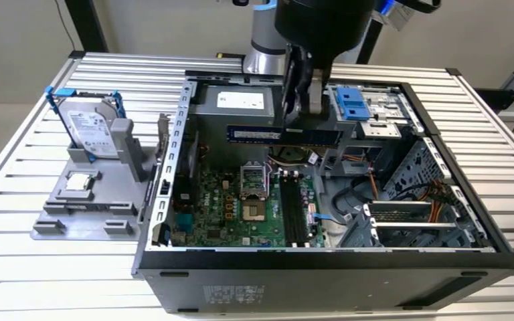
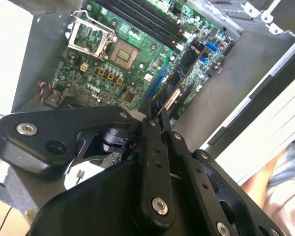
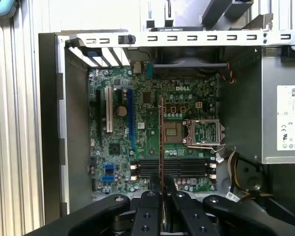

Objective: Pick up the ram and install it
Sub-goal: 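Pick up the ram and move it above insertion slot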

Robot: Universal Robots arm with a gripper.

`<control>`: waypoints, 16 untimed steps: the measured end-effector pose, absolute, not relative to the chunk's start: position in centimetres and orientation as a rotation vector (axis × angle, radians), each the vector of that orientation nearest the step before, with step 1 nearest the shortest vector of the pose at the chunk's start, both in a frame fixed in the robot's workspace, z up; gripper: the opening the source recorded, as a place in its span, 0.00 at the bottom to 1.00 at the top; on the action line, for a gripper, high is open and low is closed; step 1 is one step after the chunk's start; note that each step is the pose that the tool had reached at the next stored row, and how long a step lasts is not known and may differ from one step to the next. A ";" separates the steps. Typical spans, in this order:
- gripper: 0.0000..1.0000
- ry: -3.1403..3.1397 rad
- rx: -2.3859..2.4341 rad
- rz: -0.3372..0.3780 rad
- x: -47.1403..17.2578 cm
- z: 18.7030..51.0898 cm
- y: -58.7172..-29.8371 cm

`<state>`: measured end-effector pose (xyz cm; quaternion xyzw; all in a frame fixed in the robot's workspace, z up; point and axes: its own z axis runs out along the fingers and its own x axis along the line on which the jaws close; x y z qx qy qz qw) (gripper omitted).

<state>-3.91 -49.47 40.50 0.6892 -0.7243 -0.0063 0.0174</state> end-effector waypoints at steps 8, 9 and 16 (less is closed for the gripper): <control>0.00 -2.251 2.141 -0.020 -2.0 40.5 -49.5; 0.00 -2.250 2.141 -0.020 -1.7 40.5 -49.5; 0.00 -2.250 2.141 -0.021 0.2 40.5 -49.5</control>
